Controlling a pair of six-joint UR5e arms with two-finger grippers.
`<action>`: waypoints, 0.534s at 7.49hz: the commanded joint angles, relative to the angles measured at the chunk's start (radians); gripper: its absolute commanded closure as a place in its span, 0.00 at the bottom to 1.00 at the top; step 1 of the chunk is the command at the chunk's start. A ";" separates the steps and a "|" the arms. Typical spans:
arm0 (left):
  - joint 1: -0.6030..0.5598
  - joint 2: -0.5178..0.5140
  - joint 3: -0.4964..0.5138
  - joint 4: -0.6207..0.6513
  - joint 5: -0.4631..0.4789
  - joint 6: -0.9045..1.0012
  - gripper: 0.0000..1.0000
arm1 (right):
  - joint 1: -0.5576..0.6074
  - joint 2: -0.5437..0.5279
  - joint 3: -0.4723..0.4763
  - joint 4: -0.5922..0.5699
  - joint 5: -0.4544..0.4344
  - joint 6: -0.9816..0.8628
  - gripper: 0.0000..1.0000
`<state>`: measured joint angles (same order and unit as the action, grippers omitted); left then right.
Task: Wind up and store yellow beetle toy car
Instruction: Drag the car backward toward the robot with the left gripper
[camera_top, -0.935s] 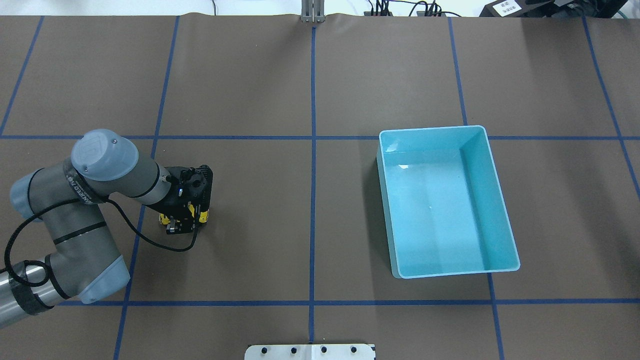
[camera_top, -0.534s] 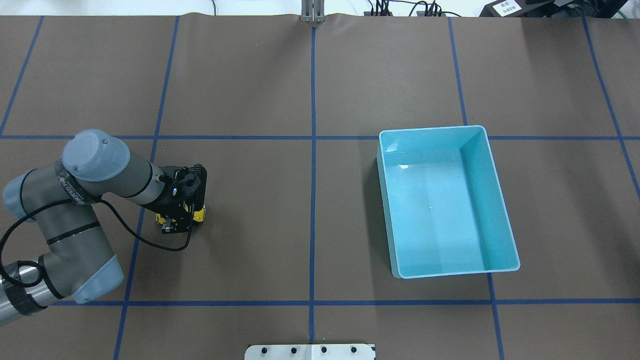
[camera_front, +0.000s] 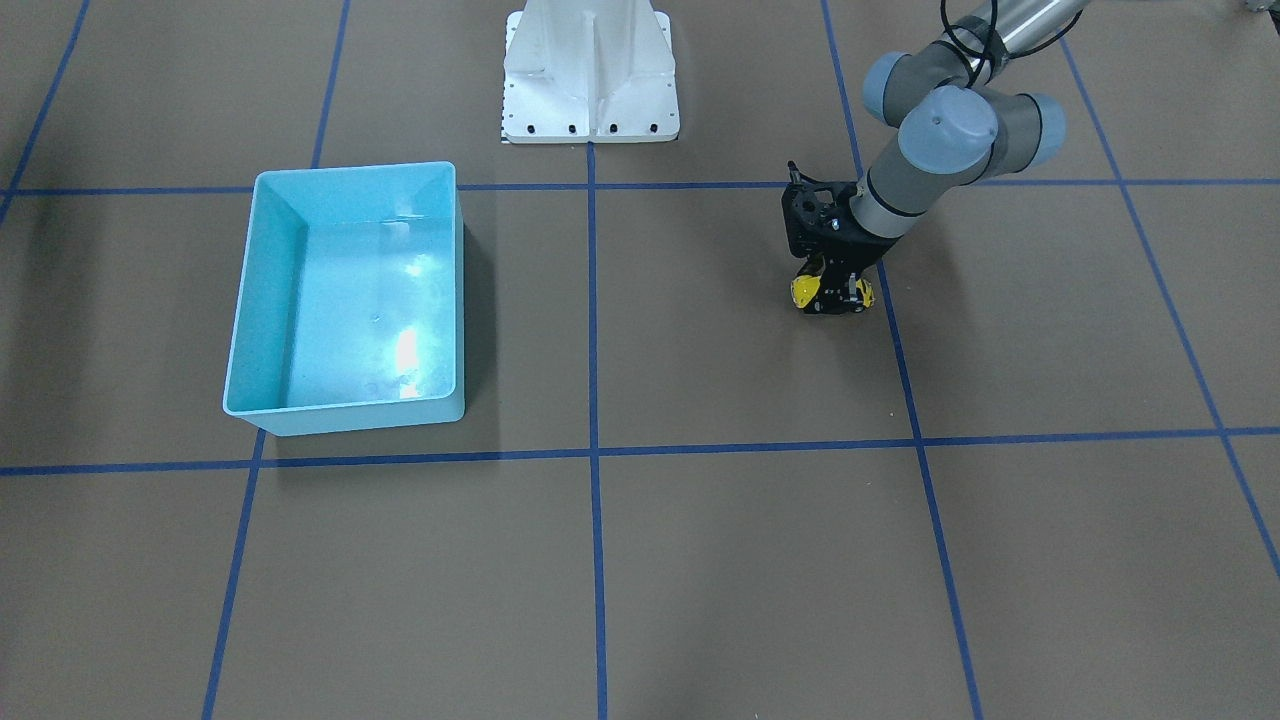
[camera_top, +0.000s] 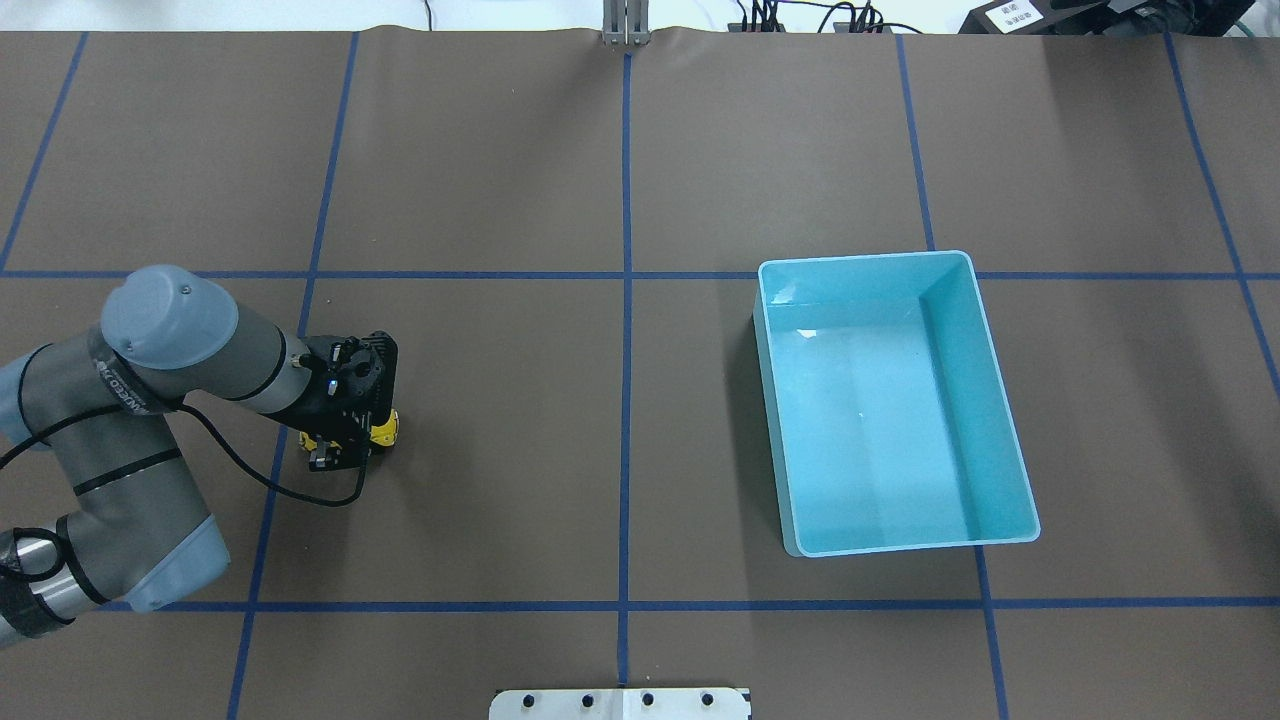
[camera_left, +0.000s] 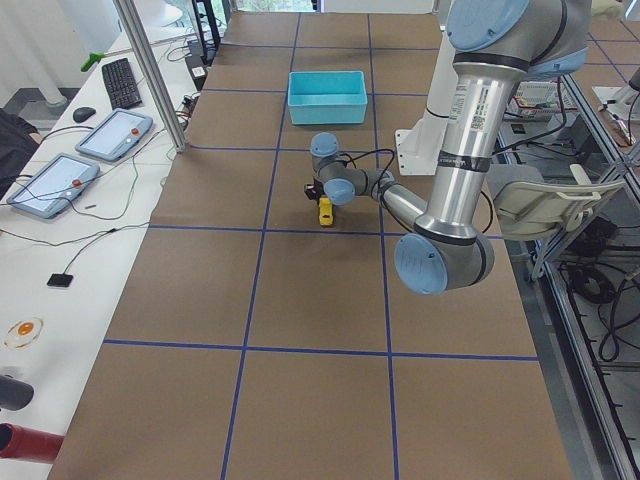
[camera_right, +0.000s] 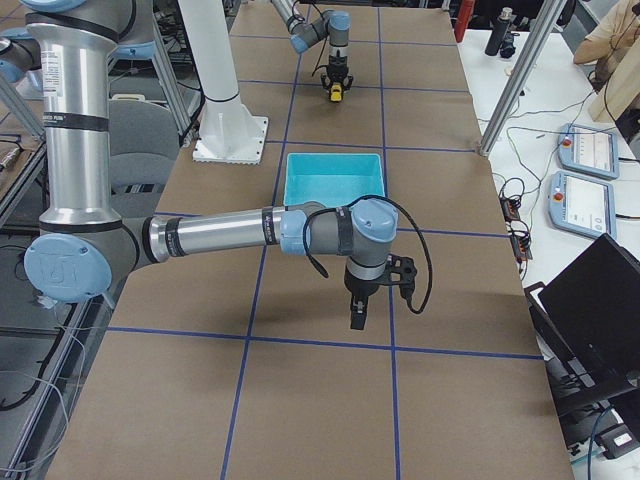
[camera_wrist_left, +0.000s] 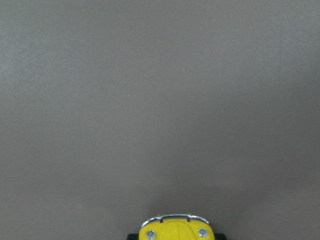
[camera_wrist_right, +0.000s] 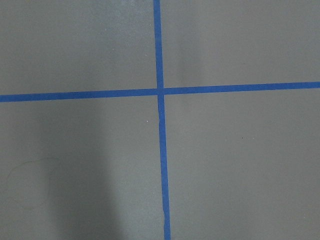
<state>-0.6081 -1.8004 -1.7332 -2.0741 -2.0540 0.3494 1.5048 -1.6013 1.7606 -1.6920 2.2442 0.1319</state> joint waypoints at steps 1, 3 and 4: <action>-0.002 0.033 -0.025 -0.003 0.000 0.002 1.00 | 0.000 0.003 0.000 0.000 0.002 0.000 0.00; -0.002 0.039 -0.025 -0.015 0.000 0.002 1.00 | 0.000 0.003 0.000 0.000 0.002 0.000 0.00; -0.002 0.041 -0.023 -0.015 0.000 0.000 1.00 | 0.000 0.003 0.000 0.000 0.002 0.000 0.00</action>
<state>-0.6104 -1.7631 -1.7571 -2.0856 -2.0540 0.3509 1.5048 -1.5985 1.7610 -1.6920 2.2457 0.1319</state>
